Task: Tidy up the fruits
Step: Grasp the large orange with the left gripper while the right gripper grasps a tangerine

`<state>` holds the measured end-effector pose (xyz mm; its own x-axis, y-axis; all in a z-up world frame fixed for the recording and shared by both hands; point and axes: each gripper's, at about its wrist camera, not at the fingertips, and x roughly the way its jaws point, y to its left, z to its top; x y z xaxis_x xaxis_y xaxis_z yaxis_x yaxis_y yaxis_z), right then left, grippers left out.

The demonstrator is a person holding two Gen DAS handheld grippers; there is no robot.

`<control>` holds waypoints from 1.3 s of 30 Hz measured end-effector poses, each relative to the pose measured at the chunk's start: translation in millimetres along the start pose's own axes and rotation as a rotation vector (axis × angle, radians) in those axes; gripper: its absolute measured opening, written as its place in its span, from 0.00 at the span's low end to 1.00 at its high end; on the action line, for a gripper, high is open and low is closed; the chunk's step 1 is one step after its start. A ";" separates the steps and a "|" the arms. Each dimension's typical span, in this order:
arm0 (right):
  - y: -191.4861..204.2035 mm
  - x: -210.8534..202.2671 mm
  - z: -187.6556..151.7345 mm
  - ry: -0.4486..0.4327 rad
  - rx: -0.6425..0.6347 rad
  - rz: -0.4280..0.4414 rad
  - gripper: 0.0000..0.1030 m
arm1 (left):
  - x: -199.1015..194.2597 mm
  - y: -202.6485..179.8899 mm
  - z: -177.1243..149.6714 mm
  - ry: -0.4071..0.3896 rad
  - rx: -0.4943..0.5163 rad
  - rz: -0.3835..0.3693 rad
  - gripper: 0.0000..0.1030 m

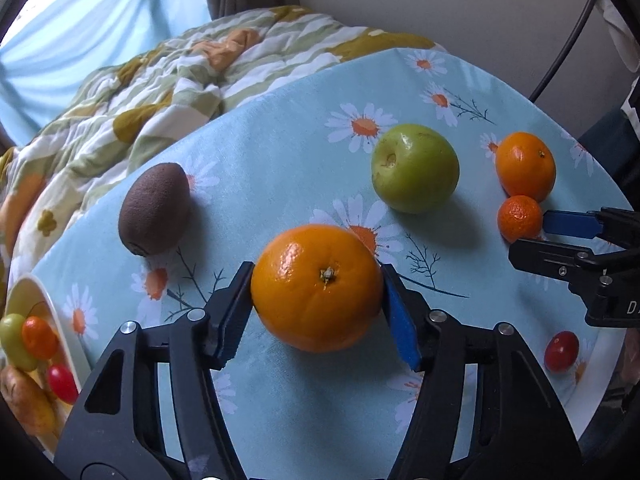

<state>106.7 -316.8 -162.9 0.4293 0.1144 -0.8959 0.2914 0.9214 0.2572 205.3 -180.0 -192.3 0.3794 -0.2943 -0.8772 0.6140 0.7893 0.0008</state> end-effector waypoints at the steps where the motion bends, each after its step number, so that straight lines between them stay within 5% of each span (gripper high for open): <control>1: 1.2 0.8 0.6 0.002 -0.004 0.002 0.63 | -0.2 0.3 -0.2 -0.001 0.000 -0.003 0.65; 14: 12.8 10.7 7.3 -0.005 -0.041 0.014 0.52 | -7.5 1.9 -11.3 0.001 -0.037 0.011 0.64; 22: 12.8 11.0 7.2 -0.023 -0.054 -0.032 0.33 | -14.5 4.4 -23.5 0.008 -0.091 0.014 0.64; 39: 36.0 -33.3 8.7 -0.099 -0.183 0.035 0.33 | -81.7 4.1 -30.2 -0.083 -0.169 0.061 0.64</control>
<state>110.4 -290.7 -120.6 0.5207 0.1193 -0.8454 0.1185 0.9705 0.2099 155.9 -136.5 -135.2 0.4724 -0.2805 -0.8356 0.4653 0.8845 -0.0339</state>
